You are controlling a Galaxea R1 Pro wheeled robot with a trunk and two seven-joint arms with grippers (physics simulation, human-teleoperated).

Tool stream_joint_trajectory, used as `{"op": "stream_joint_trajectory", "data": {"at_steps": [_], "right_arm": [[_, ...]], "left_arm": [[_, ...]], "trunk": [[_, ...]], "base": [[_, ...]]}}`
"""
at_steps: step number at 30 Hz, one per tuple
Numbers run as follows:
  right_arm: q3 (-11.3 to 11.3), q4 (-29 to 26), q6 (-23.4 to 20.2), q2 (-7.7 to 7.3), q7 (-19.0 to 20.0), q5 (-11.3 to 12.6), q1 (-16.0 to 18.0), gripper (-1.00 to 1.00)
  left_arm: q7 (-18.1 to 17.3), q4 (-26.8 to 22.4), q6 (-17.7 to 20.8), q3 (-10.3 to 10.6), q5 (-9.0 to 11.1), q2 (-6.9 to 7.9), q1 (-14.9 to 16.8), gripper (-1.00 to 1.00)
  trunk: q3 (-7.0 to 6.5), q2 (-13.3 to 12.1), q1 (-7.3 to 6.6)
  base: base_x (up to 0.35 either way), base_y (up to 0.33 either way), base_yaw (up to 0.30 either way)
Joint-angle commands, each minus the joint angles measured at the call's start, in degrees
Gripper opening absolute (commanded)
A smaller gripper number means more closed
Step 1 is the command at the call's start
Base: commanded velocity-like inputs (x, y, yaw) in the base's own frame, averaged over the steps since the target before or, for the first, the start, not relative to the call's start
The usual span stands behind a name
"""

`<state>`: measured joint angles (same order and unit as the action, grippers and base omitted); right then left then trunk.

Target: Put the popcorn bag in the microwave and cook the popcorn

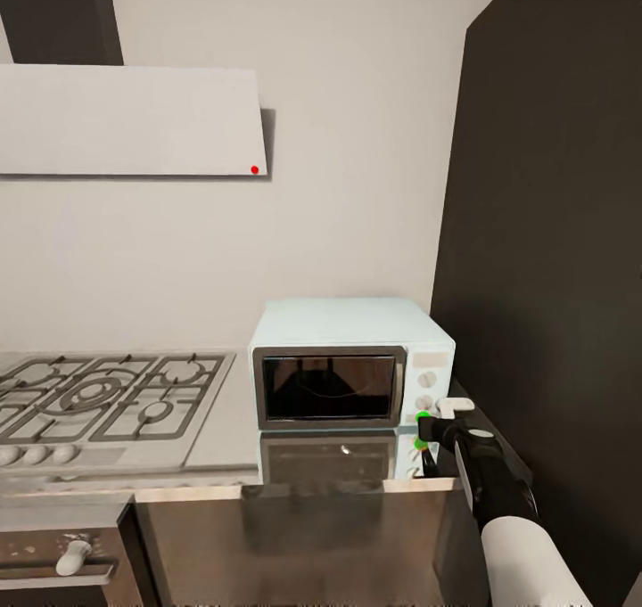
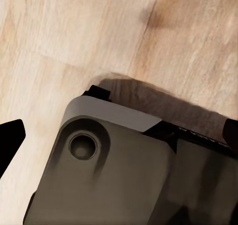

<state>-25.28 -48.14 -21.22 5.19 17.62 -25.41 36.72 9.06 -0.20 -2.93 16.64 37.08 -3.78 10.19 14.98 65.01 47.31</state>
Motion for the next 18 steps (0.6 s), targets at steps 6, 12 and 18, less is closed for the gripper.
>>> {"op": "stream_joint_trajectory", "data": {"at_steps": [6, 12, 18], "right_arm": [[-0.4, -0.3, -0.4, 0.09, 0.5, -1.0, 1.3, -1.00], [-0.3, -1.9, -1.9, -0.01, 0.7, -1.2, 1.3, -1.00], [0.2, -20.7, -12.8, 0.66, 1.2, -0.9, 1.5, -1.00]], "left_arm": [[0.2, 0.0, -0.1, 0.5, 0.4, -0.21, 0.0, 1.00], [0.2, 0.0, -0.1, 0.5, 0.4, -0.27, 0.1, 1.00], [0.2, 0.0, -0.1, 0.5, 0.4, -0.35, 0.1, 1.00]], "trunk": [[0.07, 0.0, 1.54], [0.07, 0.0, 1.54], [0.07, 0.0, 1.54]], "base": [[-0.308, 0.000, 0.000], [-0.346, 0.000, 0.000], [-0.346, 0.000, 0.000]]}}
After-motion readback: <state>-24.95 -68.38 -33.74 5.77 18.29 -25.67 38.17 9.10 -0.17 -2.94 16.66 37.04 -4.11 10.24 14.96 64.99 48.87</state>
